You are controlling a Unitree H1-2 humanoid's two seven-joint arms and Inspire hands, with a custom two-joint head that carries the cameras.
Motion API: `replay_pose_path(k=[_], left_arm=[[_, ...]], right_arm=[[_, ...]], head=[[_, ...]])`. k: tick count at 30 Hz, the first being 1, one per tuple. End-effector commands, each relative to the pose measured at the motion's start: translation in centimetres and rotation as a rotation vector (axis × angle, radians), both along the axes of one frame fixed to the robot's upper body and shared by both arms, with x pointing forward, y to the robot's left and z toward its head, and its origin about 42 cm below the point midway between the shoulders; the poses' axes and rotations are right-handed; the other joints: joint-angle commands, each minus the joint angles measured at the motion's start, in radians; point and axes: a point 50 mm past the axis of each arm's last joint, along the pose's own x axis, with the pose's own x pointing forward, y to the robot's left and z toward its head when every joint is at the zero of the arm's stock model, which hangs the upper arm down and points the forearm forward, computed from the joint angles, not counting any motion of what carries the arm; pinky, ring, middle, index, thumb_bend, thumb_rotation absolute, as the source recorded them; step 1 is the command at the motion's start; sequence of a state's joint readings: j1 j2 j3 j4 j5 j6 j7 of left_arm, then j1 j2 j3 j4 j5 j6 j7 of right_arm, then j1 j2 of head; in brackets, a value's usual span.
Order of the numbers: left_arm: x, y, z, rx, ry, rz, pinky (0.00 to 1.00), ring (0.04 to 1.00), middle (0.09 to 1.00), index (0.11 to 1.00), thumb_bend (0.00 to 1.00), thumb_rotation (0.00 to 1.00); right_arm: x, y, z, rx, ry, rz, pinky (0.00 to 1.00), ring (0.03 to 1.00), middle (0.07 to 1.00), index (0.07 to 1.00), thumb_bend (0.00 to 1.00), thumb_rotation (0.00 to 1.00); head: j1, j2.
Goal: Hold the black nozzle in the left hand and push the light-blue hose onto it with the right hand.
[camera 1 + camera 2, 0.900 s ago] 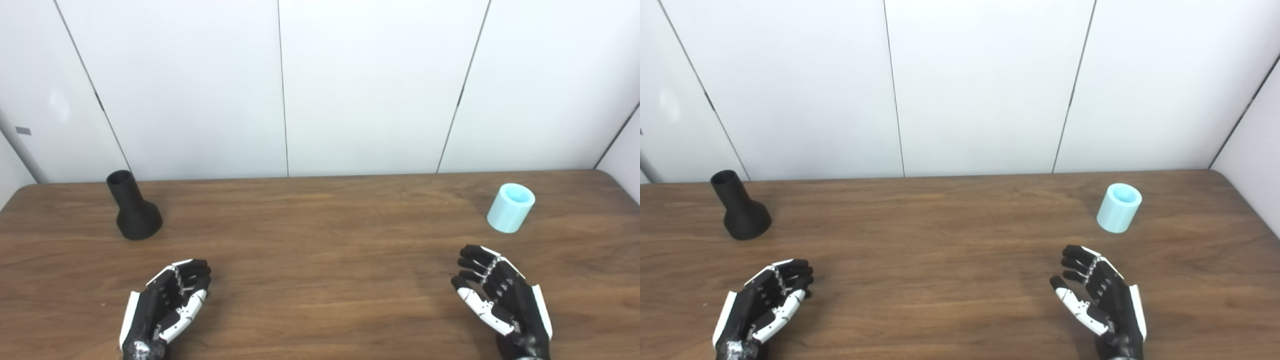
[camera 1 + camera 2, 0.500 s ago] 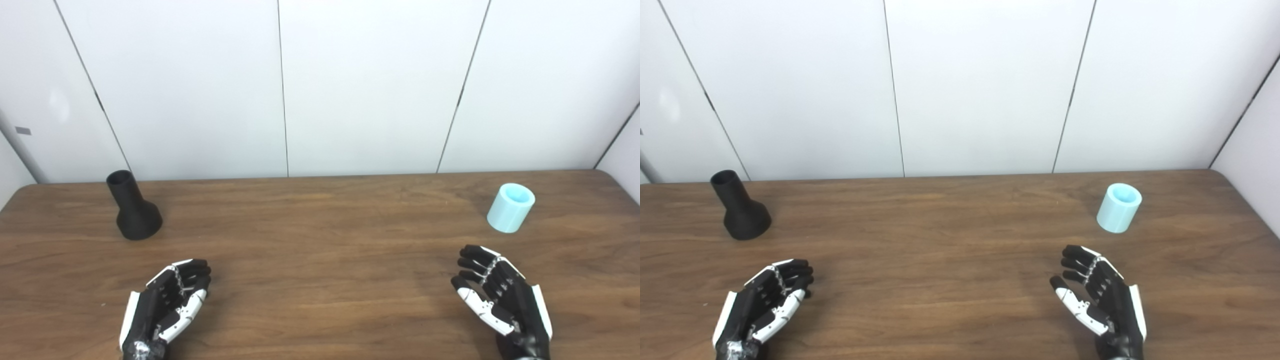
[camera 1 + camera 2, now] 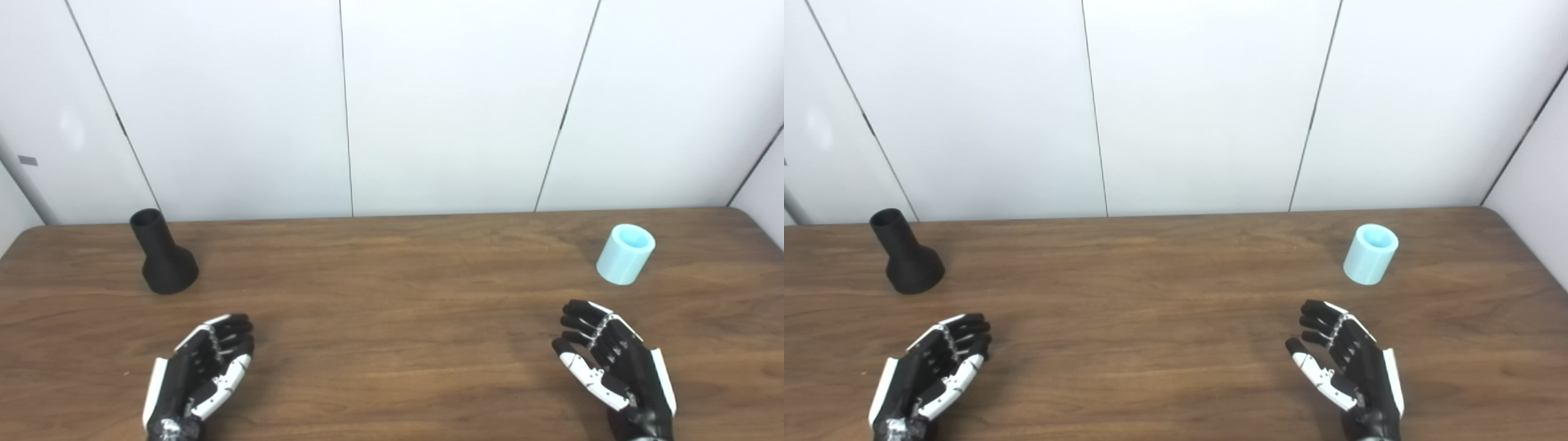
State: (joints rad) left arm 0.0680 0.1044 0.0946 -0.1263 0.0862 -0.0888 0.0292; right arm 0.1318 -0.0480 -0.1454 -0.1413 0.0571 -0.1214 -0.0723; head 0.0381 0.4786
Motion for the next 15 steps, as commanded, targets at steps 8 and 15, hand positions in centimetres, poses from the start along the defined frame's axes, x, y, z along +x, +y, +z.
replay_pose_path(k=[8,15], left_arm=[[0.9,2.6,1.1,0.089,0.022,0.152,0.69,0.779,0.804,0.828,0.83,0.2],[3.1,2.7,2.3,0.229,-0.012,0.266,0.69,0.783,0.813,0.85,0.87,0.27]], right_arm=[[0.2,-2.5,-0.1,0.028,-0.007,0.025,0.71,0.755,0.749,0.713,0.24,0.0],[0.5,-4.6,-0.2,0.065,0.013,0.01,0.66,0.724,0.724,0.703,0.24,0.04]], head=[[0.192,-0.004],[0.358,-0.01]])
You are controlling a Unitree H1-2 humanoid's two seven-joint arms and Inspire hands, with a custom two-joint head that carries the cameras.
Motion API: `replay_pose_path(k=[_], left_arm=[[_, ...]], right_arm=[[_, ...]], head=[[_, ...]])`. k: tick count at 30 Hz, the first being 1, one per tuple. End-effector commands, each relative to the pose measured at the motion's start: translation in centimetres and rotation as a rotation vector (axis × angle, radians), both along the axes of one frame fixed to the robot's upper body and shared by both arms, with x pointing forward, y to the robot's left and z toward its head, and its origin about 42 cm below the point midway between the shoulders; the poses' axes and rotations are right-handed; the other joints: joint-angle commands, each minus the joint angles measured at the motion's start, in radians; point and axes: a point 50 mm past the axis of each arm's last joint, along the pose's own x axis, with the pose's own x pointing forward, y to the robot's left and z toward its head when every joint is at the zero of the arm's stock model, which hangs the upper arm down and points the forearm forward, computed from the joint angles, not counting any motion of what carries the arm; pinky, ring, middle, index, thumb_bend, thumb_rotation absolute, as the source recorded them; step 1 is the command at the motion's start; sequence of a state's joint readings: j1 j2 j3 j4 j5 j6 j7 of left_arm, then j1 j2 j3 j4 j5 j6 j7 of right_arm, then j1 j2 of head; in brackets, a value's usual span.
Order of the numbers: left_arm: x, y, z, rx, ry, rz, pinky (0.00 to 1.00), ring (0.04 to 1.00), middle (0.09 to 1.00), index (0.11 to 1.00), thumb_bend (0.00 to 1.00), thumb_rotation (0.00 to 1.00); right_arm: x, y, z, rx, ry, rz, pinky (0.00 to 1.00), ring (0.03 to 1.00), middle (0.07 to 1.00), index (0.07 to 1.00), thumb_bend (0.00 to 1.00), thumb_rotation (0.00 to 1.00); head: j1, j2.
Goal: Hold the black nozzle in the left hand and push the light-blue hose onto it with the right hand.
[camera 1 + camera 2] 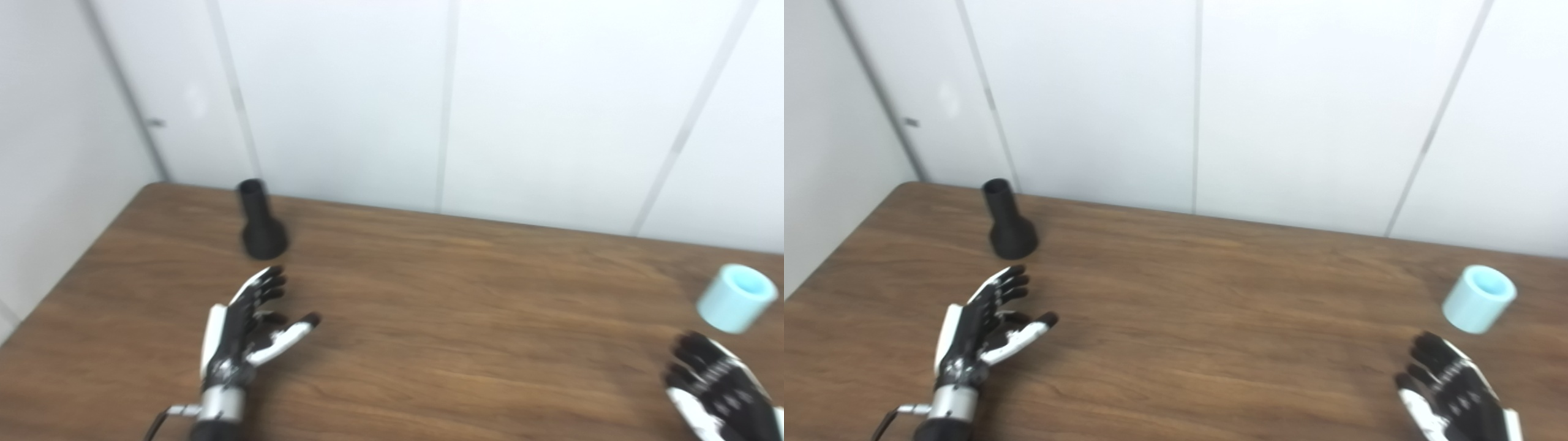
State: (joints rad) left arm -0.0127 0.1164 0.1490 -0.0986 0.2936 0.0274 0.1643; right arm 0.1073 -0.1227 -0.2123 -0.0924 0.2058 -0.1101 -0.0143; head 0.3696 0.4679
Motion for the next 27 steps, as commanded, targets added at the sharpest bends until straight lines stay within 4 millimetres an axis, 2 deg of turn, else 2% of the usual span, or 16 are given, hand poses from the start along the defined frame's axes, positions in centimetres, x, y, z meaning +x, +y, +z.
replay_pose_path(k=[1,3,5,8,15,21,27], left_arm=[[1.0,0.4,1.3,0.06,-0.049,0.056,0.69,0.785,0.814,0.853,0.88,0.29],[1.4,0.3,1.6,0.075,-0.05,0.08,0.71,0.793,0.82,0.858,0.88,0.3],[1.8,0.3,1.9,0.082,-0.059,0.101,0.73,0.817,0.843,0.876,0.87,0.31],[2.2,0.6,2.3,0.074,-0.065,0.131,0.75,0.839,0.86,0.888,0.86,0.31],[3.7,1.1,3.1,0.128,-0.049,0.191,0.72,0.82,0.848,0.868,0.91,0.33],[4.5,1.3,3.5,0.185,-0.039,0.247,0.64,0.759,0.812,0.843,0.93,0.39],[4.7,1.4,3.6,0.197,-0.046,0.29,0.62,0.754,0.826,0.863,0.95,0.38]], right_arm=[[0.1,-1.1,-0.1,0.0,0.013,0.008,0.66,0.722,0.722,0.7,0.24,0.07],[0.2,-1.4,-0.1,0.009,0.014,0.008,0.66,0.723,0.723,0.698,0.23,0.11],[0.4,-1.7,-0.2,0.025,0.008,0.012,0.62,0.703,0.71,0.673,0.26,0.23],[0.6,-2.1,-0.6,0.027,0.004,0.012,0.6,0.693,0.7,0.66,0.26,0.3],[0.8,-2.8,-0.9,0.022,0.017,-0.001,0.6,0.694,0.697,0.652,0.26,0.28],[1.0,-3.1,-1.2,0.002,0.021,0.004,0.61,0.696,0.699,0.653,0.28,0.34],[1.0,-3.0,-1.2,0.003,0.018,0.0,0.57,0.685,0.693,0.649,0.26,0.28]], head=[[0.056,-0.001],[0.08,-0.004],[0.099,-0.014],[0.121,-0.027],[0.212,-0.041],[0.216,-0.048],[0.213,-0.049]])
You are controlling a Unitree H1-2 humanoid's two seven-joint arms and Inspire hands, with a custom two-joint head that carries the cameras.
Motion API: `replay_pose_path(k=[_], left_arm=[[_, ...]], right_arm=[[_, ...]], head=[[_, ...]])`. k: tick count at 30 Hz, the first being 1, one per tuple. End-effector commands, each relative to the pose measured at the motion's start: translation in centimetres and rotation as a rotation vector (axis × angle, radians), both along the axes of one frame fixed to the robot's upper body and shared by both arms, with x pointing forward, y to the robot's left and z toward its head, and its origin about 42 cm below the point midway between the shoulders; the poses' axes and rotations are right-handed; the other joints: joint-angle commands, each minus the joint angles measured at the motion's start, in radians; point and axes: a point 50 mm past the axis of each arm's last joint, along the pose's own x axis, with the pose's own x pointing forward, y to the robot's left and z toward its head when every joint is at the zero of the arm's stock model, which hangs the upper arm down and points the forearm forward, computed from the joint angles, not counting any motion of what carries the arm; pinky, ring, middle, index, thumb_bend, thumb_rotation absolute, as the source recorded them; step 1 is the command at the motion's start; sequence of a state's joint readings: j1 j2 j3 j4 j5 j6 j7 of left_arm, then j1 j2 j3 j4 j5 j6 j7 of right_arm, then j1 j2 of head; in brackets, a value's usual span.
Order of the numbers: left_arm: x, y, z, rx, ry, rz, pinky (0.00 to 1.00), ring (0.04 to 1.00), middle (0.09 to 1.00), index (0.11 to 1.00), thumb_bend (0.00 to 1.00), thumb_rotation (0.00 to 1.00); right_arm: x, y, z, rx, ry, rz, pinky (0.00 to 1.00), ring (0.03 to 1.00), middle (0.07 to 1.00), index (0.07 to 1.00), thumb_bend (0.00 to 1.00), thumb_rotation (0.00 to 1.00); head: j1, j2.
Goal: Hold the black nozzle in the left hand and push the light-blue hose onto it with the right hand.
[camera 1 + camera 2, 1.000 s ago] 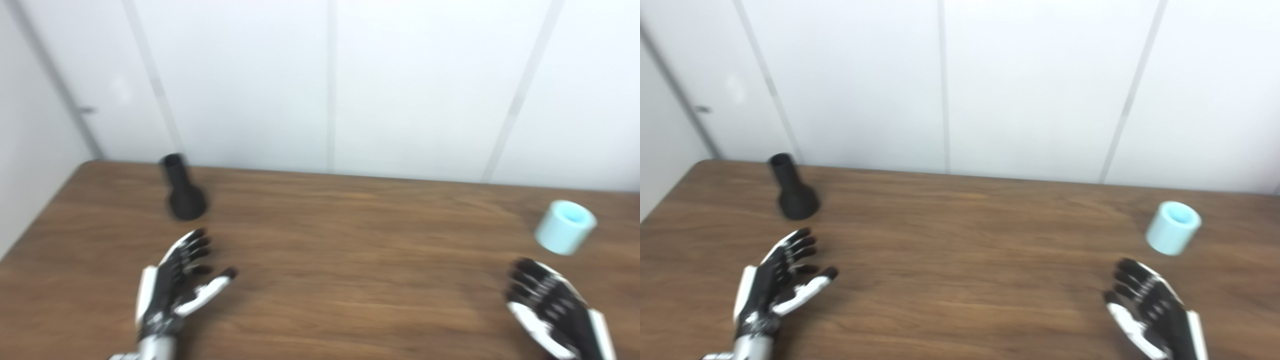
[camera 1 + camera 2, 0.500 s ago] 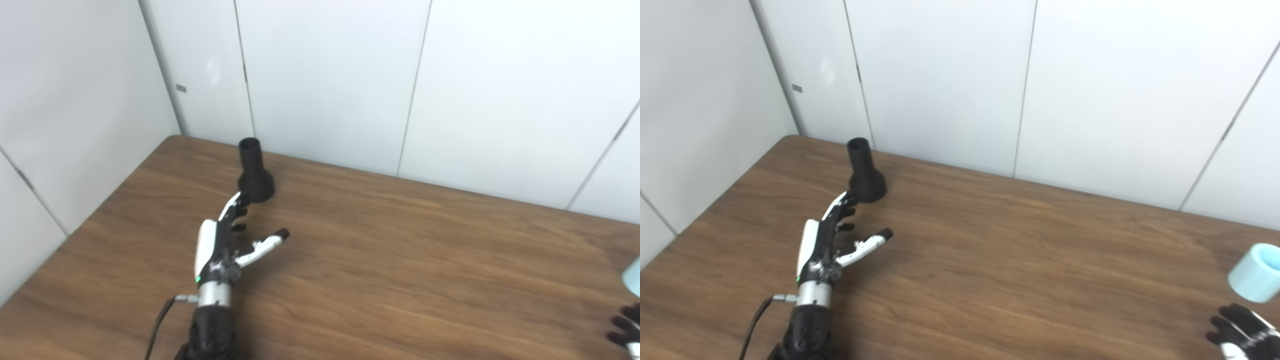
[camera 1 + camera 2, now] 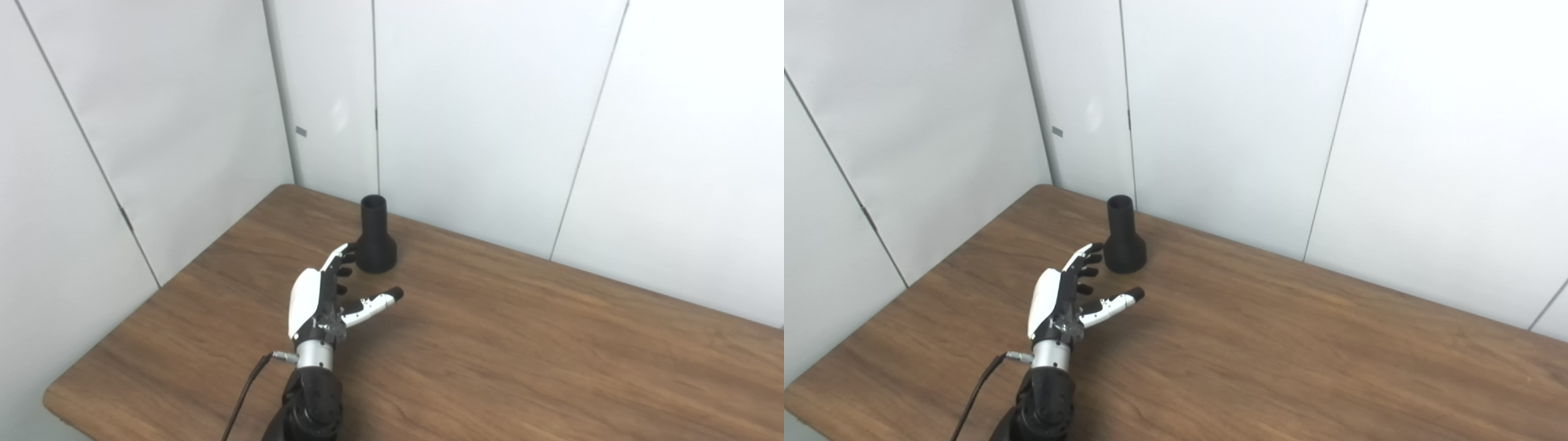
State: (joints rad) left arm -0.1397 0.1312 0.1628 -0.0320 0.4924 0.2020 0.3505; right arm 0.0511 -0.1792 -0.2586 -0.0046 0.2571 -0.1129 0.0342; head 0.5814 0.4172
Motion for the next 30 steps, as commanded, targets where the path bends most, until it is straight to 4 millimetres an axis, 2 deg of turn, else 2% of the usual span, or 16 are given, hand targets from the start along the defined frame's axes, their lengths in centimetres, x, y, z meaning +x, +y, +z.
replay_pose_path(k=[1,4,9,13,14,15,17,21,27,30], left_arm=[[1.1,0.1,1.9,0.034,-0.072,0.024,0.6,0.75,0.838,0.871,0.95,0.37],[1.2,0.2,2.0,0.033,-0.073,0.038,0.58,0.755,0.844,0.878,0.94,0.36],[1.6,0.6,2.3,0.032,-0.055,0.053,0.75,0.862,0.902,0.923,0.92,0.33],[2.3,1.1,2.6,0.046,-0.002,0.048,0.68,0.843,0.919,0.96,0.96,0.36],[2.3,1.2,2.7,0.043,0.008,0.047,0.67,0.842,0.921,0.965,0.97,0.35],[2.5,1.3,2.7,0.038,0.028,0.044,0.67,0.842,0.922,0.968,0.97,0.35],[2.7,1.6,2.9,0.034,0.054,0.037,0.7,0.866,0.933,0.969,0.99,0.31],[3.4,2.3,2.8,0.069,0.101,0.013,0.74,0.885,0.928,0.95,1.0,0.32],[4.7,3.0,2.8,0.097,0.207,-0.017,0.69,0.86,0.917,0.931,1.0,0.34],[5.2,3.3,2.7,0.098,0.249,-0.033,0.7,0.869,0.924,0.94,1.0,0.37]], right_arm=[[-0.7,-0.2,-1.1,-0.003,0.009,-0.005,0.57,0.684,0.692,0.649,0.26,0.28],[-0.7,-0.1,-1.1,-0.004,0.01,-0.006,0.57,0.682,0.689,0.644,0.26,0.28],[-0.8,0.1,-1.0,0.006,0.011,-0.009,0.56,0.671,0.677,0.634,0.26,0.26],[-0.9,0.1,-1.0,0.01,0.012,-0.009,0.54,0.638,0.646,0.615,0.26,0.24],[-1.0,0.1,-1.0,0.009,0.012,-0.009,0.53,0.622,0.633,0.556,0.37,0.19],[-1.0,0.2,-1.0,0.007,0.01,-0.009,0.53,0.614,0.625,0.526,0.42,0.17],[-1.0,0.3,-1.0,0.003,0.007,-0.007,0.5,0.586,0.604,0.501,0.47,0.15],[-1.1,0.4,-0.9,0.008,0.004,-0.005,0.47,0.548,0.571,0.492,0.48,0.14],[-1.3,0.6,-0.8,0.013,0.009,-0.006,0.43,0.511,0.542,0.489,0.48,0.14],[-1.3,0.6,-0.8,0.016,0.007,-0.006,0.41,0.499,0.532,0.487,0.48,0.14]], head=[[0.001,0.002],[-0.007,0.002],[-0.013,0.006],[-0.022,0.008],[-0.024,0.008],[-0.028,0.01],[-0.034,0.013],[-0.043,0.015],[-0.05,0.016],[-0.052,0.018]])
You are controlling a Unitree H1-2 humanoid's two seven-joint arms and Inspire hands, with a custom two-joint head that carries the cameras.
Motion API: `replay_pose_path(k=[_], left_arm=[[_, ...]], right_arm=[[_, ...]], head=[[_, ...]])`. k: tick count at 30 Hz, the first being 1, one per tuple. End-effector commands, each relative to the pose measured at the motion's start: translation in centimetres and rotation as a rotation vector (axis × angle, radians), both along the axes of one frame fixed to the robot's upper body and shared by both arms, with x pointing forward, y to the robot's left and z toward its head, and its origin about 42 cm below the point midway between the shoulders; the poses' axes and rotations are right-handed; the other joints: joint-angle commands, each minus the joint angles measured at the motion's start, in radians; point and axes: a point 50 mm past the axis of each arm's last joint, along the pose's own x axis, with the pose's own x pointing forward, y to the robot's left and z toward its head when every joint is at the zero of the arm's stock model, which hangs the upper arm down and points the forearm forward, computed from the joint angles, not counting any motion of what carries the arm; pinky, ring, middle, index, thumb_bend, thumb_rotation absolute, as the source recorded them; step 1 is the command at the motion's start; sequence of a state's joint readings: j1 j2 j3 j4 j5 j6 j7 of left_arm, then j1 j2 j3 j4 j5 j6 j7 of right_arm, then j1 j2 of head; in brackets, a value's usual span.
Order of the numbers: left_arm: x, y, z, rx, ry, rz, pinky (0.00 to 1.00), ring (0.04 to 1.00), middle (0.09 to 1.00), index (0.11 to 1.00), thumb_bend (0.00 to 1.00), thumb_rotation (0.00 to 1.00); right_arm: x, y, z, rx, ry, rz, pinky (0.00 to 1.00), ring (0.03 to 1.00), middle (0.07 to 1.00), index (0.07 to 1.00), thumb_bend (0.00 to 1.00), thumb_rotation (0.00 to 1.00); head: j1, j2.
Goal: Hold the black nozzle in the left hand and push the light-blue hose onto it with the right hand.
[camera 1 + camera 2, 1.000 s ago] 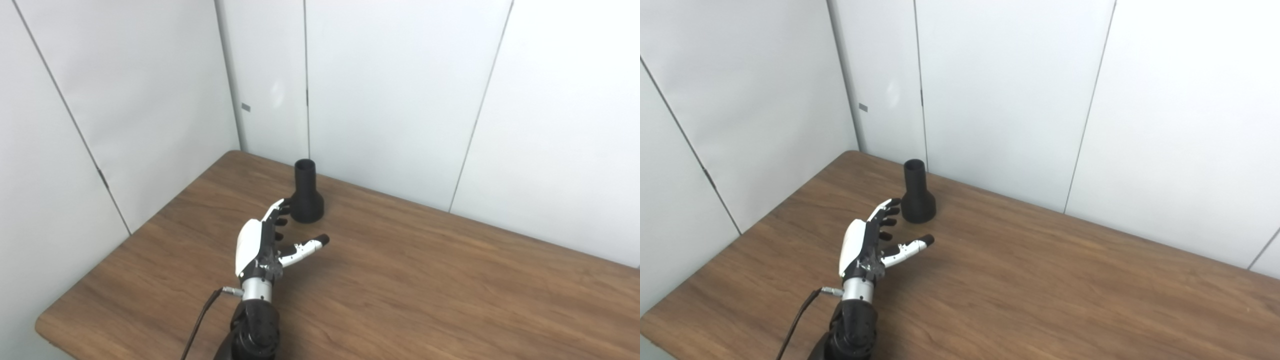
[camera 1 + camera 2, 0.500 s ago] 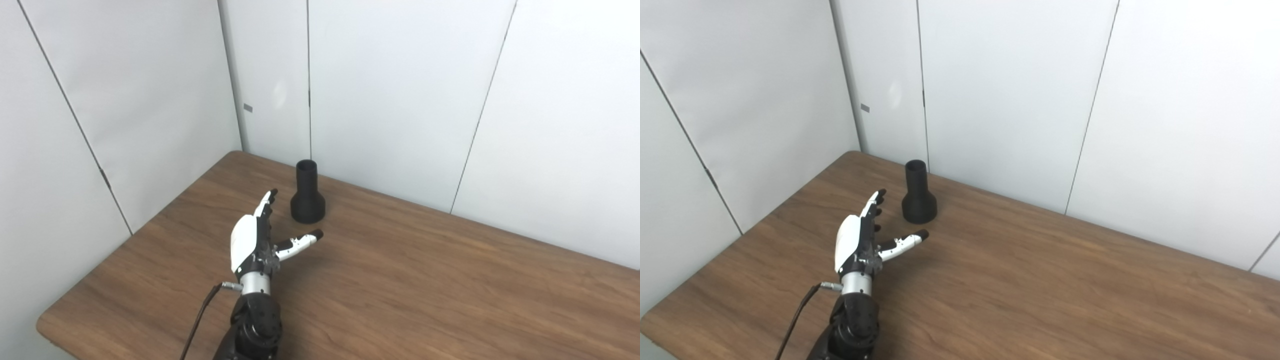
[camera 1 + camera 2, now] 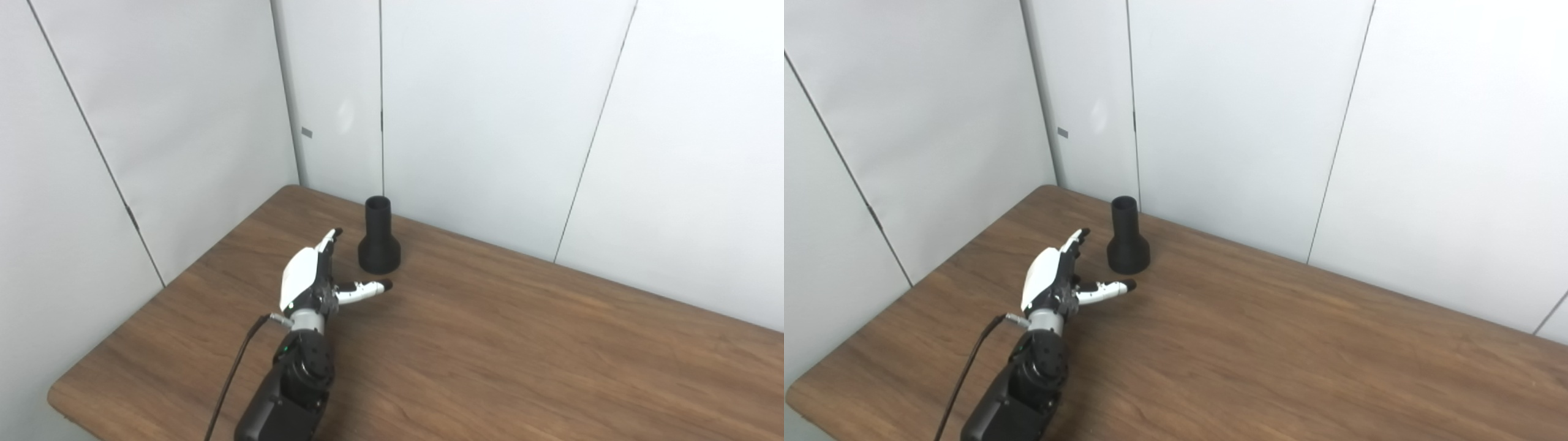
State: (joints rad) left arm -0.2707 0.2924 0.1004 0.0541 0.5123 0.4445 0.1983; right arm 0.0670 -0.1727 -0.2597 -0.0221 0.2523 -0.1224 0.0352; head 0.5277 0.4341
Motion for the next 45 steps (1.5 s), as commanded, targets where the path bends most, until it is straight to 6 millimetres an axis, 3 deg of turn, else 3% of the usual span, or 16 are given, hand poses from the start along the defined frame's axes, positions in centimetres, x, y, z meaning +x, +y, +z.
replay_pose_path(k=[1,8,18,22,33,45], left_arm=[[0.9,-0.2,0.6,-0.006,0.017,-0.024,0.7,0.869,0.928,0.941,1.0,0.36],[2.0,0.2,0.3,0.013,0.049,-0.048,0.81,0.924,0.942,0.951,1.0,0.36],[4.2,0.6,0.2,0.033,0.094,-0.073,0.78,0.91,0.938,0.94,1.0,0.33],[5.2,0.6,0.0,0.052,0.121,-0.086,0.73,0.868,0.906,0.918,1.0,0.33],[6.6,0.2,-0.1,0.038,0.235,-0.183,0.76,0.933,0.943,0.95,1.0,0.34],[7.5,-0.5,-1.7,0.074,0.295,-0.207,0.75,0.881,0.915,0.939,1.0,0.34]], right_arm=[[-0.8,0.4,-0.8,0.023,0.017,-0.004,0.4,0.493,0.527,0.487,0.48,0.14],[-0.9,0.4,-0.7,0.016,0.023,-0.006,0.38,0.478,0.515,0.485,0.48,0.14],[-1.1,0.4,-0.8,0.009,0.024,-0.006,0.35,0.459,0.5,0.483,0.49,0.15],[-1.1,0.5,-0.8,0.011,0.018,0.001,0.35,0.456,0.498,0.483,0.49,0.15],[-1.2,0.6,-0.7,0.017,0.016,0.004,0.34,0.446,0.489,0.482,0.5,0.16],[-1.6,0.7,-0.4,0.014,0.013,0.005,0.33,0.451,0.496,0.482,0.5,0.17]], head=[[0.001,0.002],[-0.007,0.004],[-0.019,0.007],[-0.028,0.008],[-0.037,0.009],[-0.047,0.015]])
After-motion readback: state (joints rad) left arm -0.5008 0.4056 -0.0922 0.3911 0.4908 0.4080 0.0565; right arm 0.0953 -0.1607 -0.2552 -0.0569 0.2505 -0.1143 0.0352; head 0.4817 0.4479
